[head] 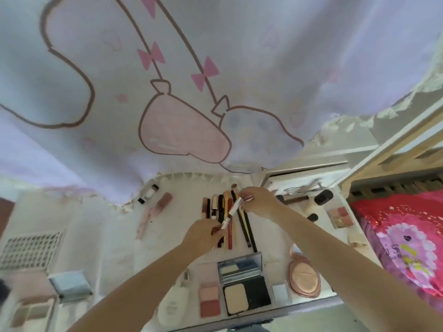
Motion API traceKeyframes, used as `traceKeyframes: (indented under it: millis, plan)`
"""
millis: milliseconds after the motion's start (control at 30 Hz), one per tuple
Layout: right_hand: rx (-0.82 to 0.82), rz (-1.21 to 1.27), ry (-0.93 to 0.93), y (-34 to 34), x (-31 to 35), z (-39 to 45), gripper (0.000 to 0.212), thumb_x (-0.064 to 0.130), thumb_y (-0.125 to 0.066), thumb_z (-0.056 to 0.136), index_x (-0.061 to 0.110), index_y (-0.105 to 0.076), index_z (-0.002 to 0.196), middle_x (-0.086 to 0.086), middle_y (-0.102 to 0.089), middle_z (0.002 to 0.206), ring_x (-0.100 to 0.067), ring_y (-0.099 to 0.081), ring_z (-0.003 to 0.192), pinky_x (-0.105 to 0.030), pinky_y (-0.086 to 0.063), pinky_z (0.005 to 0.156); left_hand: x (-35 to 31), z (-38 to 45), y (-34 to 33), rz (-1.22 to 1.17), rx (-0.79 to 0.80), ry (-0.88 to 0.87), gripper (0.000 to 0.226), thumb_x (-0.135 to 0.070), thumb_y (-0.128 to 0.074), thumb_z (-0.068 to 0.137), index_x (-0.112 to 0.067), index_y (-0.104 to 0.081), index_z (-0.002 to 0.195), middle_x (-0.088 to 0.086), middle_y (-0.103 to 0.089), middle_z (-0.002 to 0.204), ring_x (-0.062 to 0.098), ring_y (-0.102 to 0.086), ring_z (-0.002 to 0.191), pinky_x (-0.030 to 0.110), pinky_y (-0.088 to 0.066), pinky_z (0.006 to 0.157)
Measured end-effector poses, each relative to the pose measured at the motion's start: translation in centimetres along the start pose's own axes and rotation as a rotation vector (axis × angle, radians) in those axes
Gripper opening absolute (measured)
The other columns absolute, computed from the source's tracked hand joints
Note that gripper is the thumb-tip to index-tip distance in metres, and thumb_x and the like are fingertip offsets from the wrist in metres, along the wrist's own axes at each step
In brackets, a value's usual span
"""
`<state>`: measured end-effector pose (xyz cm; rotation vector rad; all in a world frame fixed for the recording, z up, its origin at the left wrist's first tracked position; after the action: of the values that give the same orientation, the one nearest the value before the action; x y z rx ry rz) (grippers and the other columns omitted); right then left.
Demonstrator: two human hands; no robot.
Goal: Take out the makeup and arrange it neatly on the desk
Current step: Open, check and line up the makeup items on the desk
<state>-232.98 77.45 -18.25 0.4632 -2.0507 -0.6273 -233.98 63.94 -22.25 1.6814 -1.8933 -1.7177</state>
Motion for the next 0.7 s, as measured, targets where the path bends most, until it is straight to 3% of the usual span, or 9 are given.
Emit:
traceKeyframes:
  millis: [67, 200, 300, 467, 600, 700]
  plan:
    - [0.035, -0.036, 0.040, -1.3, 0.9, 1.2, 0.036, 0.006, -0.050, 0.087, 0.009, -0.052, 0.122, -0.012, -0.059, 0.121, -0.024, -0.054, 0.112, -0.019, -0.040, 0.090, 1.9, -0.4, 0.1, -0.024, -0.028, 0.122, 0.025, -0.028, -0.048, 0.092, -0.015, -0.058, 0.073, -0.009, -0.043, 0.061, 0.012, -0.047, 0.069, 0.019, -0.034, 0.059]
    - [0.125, -0.211, 0.131, -3.8, 2.1, 3.0, 0.029, 0.010, -0.045, 0.089, 0.008, -0.055, 0.117, -0.012, -0.059, 0.118, -0.024, -0.055, 0.108, -0.026, -0.041, 0.087, 6.4, -1.7, 1.3, -0.039, -0.119, 0.353, 0.038, -0.027, -0.047, 0.091, -0.019, -0.038, 0.055, -0.007, -0.039, 0.058, 0.015, -0.047, 0.068, 0.021, -0.032, 0.055]
    - [0.188, -0.389, 0.248, -6.0, 2.9, 3.6, 0.029, 0.006, -0.042, 0.090, 0.004, -0.055, 0.115, -0.016, -0.057, 0.115, -0.027, -0.052, 0.106, -0.027, -0.038, 0.084, 9.0, -2.6, 2.3, -0.042, -0.163, 0.471, 0.038, -0.028, -0.047, 0.092, -0.018, -0.038, 0.056, -0.005, -0.041, 0.059, 0.016, -0.048, 0.071, 0.023, -0.035, 0.060]
    - [0.242, -0.559, 0.376, -9.2, 3.4, 3.9, 0.030, 0.008, -0.039, 0.092, 0.005, -0.056, 0.116, -0.012, -0.054, 0.118, -0.027, -0.046, 0.110, -0.030, -0.026, 0.097, 10.5, -3.0, 2.0, -0.027, -0.151, 0.558, 0.036, -0.031, -0.048, 0.090, -0.020, -0.038, 0.058, -0.010, -0.038, 0.059, 0.014, -0.046, 0.075, 0.021, -0.033, 0.062]
    - [0.226, -0.636, 0.428, -9.8, 3.6, 4.2, 0.031, 0.008, -0.039, 0.091, 0.007, -0.054, 0.118, -0.010, -0.052, 0.119, -0.024, -0.043, 0.112, -0.029, -0.030, 0.096, 10.8, -2.6, 2.1, -0.035, -0.148, 0.559, 0.019, -0.030, -0.046, 0.091, -0.016, -0.051, 0.080, -0.002, -0.049, 0.074, 0.017, -0.047, 0.081, 0.023, -0.033, 0.065]
    - [0.205, -0.696, 0.455, -9.8, 3.7, 4.3, 0.031, 0.010, -0.040, 0.091, 0.009, -0.056, 0.117, -0.009, -0.055, 0.117, -0.024, -0.045, 0.111, -0.032, -0.031, 0.099, 11.0, -2.3, 1.7, -0.036, -0.121, 0.540, 0.018, -0.029, -0.045, 0.092, -0.016, -0.054, 0.083, 0.001, -0.052, 0.082, 0.022, -0.054, 0.091, 0.024, -0.035, 0.067]
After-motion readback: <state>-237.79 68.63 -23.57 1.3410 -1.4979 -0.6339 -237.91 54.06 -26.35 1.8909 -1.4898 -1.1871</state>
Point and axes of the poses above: each hand's wrist, its own z-axis towards the middle knuckle, its own y-axis out of the back of the hand, x = y × z, the point moved 9 cm from there along z, towards the middle knuckle
